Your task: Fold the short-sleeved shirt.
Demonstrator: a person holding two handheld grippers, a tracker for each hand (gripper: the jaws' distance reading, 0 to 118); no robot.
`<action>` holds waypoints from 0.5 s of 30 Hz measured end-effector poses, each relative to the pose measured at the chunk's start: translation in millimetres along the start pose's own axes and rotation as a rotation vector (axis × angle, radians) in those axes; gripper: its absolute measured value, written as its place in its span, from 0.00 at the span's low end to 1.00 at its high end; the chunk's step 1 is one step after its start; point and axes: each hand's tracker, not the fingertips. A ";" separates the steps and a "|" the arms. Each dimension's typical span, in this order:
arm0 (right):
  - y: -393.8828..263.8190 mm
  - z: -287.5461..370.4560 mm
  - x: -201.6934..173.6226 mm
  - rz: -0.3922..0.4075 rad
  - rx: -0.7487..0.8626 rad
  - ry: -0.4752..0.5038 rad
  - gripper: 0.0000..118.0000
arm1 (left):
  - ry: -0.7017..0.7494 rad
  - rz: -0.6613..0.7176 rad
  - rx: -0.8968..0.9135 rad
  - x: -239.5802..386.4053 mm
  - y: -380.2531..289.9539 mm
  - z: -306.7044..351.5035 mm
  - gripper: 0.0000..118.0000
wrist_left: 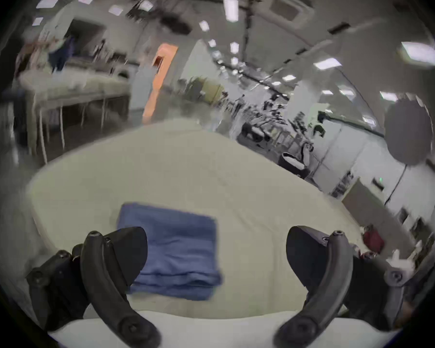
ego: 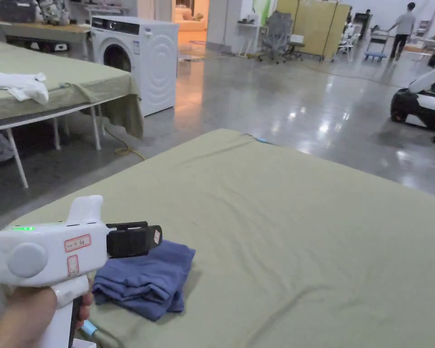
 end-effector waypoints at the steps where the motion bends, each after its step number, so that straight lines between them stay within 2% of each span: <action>1: 7.5 8.8 3.1 0.002 0.037 -0.016 0.03 | 0.018 -0.072 0.044 34.1 -1.1 4.9 0.94; 2: 15.4 17.6 5.6 0.012 0.073 -0.037 0.03 | 0.038 -0.131 0.088 50.9 -2.2 3.9 0.89; 6: 58.6 73.6 17.4 0.079 0.293 -0.157 0.03 | 0.000 -0.298 0.239 182.9 -15.5 13.8 0.24; 7: 67.8 86.4 20.1 0.102 0.348 -0.198 0.03 | -0.034 -0.324 0.271 207.3 -19.5 14.3 0.17; 9: 84.6 106.2 31.1 0.126 0.444 -0.235 0.03 | -0.060 -0.340 0.328 256.0 -25.6 8.1 0.14; 12: 112.1 115.4 41.6 0.108 0.429 -0.262 0.03 | -0.068 -0.370 0.279 327.0 -34.0 -18.3 0.14; 15: 128.0 121.4 49.3 0.128 0.445 -0.315 0.03 | -0.021 -0.511 0.238 387.3 -41.7 -28.4 0.14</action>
